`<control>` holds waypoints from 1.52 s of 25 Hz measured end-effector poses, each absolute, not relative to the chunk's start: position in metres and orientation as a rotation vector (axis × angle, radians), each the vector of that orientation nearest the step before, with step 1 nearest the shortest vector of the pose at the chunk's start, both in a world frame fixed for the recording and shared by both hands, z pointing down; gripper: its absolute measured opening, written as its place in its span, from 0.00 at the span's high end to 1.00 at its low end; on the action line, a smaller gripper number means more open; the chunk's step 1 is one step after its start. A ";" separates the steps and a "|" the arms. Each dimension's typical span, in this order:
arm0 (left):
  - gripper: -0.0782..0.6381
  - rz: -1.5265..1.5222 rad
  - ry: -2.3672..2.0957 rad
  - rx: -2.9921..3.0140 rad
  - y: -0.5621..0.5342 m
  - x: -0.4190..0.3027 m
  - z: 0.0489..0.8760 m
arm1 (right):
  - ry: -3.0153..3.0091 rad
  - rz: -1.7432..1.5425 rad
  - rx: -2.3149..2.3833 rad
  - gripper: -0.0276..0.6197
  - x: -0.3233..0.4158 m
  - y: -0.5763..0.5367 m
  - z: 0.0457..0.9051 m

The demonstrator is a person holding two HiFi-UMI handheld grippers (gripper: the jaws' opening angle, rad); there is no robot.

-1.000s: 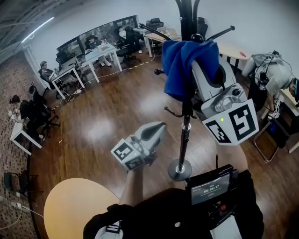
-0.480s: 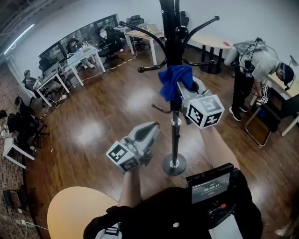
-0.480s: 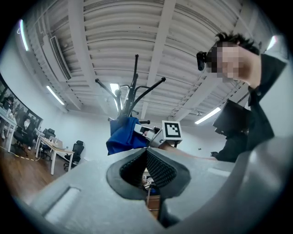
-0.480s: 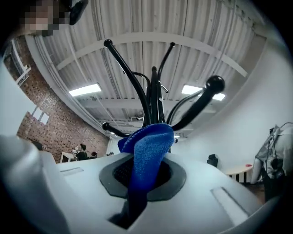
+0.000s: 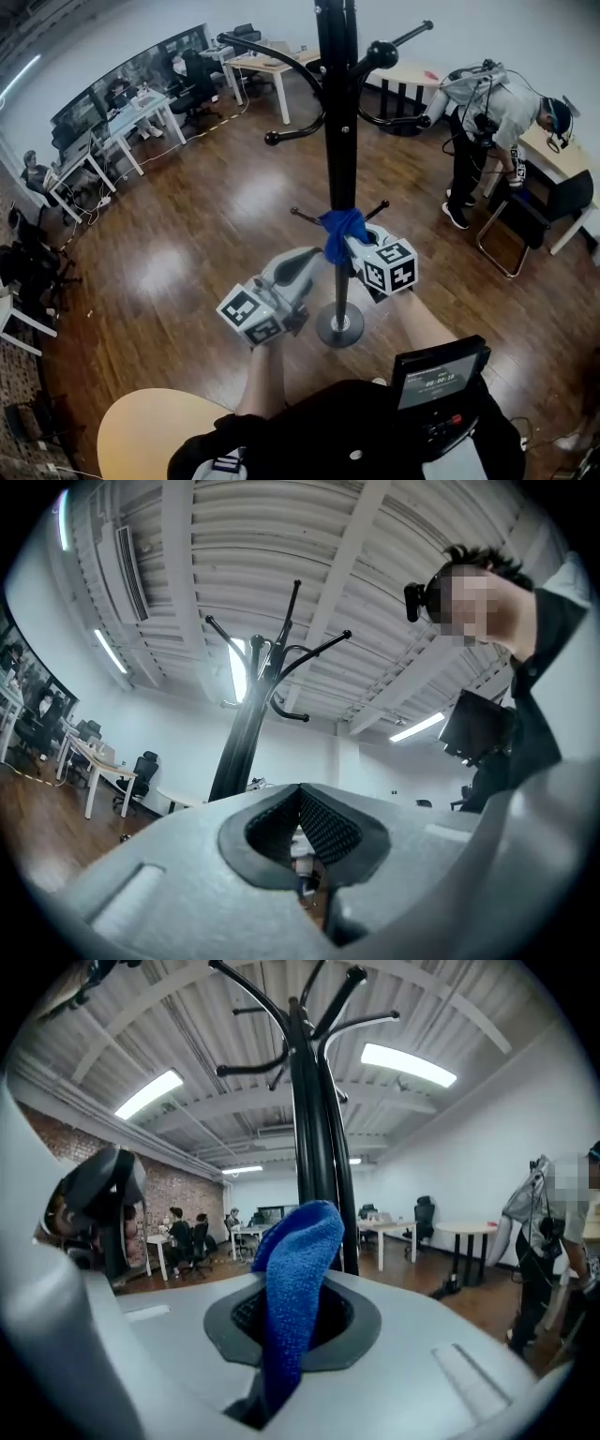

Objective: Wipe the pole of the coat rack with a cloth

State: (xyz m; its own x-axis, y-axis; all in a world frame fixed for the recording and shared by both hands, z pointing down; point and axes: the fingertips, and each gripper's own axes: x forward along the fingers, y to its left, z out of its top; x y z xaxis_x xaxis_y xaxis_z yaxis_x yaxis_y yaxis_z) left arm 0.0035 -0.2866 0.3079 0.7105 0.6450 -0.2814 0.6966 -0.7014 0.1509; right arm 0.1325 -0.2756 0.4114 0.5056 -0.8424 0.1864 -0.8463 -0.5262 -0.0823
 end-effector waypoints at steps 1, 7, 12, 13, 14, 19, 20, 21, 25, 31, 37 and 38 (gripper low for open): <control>0.89 -0.298 1.072 2.665 -0.287 0.005 0.309 | -1.531 0.388 2.699 0.93 0.130 -0.277 0.426; 0.89 -0.284 1.095 2.635 -0.274 0.016 0.311 | -1.689 0.643 2.647 0.93 0.105 -0.261 0.438; 0.89 -0.278 1.062 2.678 -0.259 0.018 0.305 | -1.950 0.523 2.653 0.93 0.082 -0.231 0.387; 0.89 -0.282 1.043 2.692 -0.256 0.018 0.304 | -1.943 0.385 2.713 0.93 0.087 -0.222 0.368; 0.89 -0.289 1.018 2.708 -0.254 0.019 0.303 | -1.927 0.252 2.757 0.93 0.092 -0.213 0.351; 0.89 -0.278 0.729 2.830 -0.244 0.049 0.304 | -1.977 -0.106 2.653 0.93 0.122 -0.203 0.316; 0.89 -0.278 0.667 2.841 -0.238 0.056 0.304 | -2.018 -0.117 2.641 0.93 0.129 -0.199 0.315; 0.89 -0.282 0.616 2.852 -0.231 0.062 0.302 | -2.061 -0.114 2.630 0.93 0.135 -0.194 0.315; 0.89 -0.299 0.428 2.897 -0.212 0.068 0.294 | -2.172 -0.141 2.592 0.93 0.145 -0.186 0.304; 0.89 -0.261 0.252 2.927 -0.201 0.062 0.297 | -2.001 -0.379 2.902 0.93 0.185 -0.139 0.276; 0.89 -0.254 0.262 2.955 -0.204 0.054 0.291 | -2.231 -0.174 2.584 0.93 0.148 -0.191 0.298; 0.89 -0.254 0.278 2.960 -0.202 0.054 0.290 | -2.267 -0.147 2.534 0.93 0.142 -0.200 0.302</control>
State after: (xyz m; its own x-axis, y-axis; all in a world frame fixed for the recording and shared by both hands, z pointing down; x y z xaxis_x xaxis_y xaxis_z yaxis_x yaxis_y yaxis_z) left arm 0.0542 -0.2016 0.2896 0.9683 0.1705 -0.1825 0.1973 -0.9703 0.1401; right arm 0.1420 -0.2004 0.3021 0.1237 -0.9639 -0.2356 -0.9863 -0.0934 -0.1356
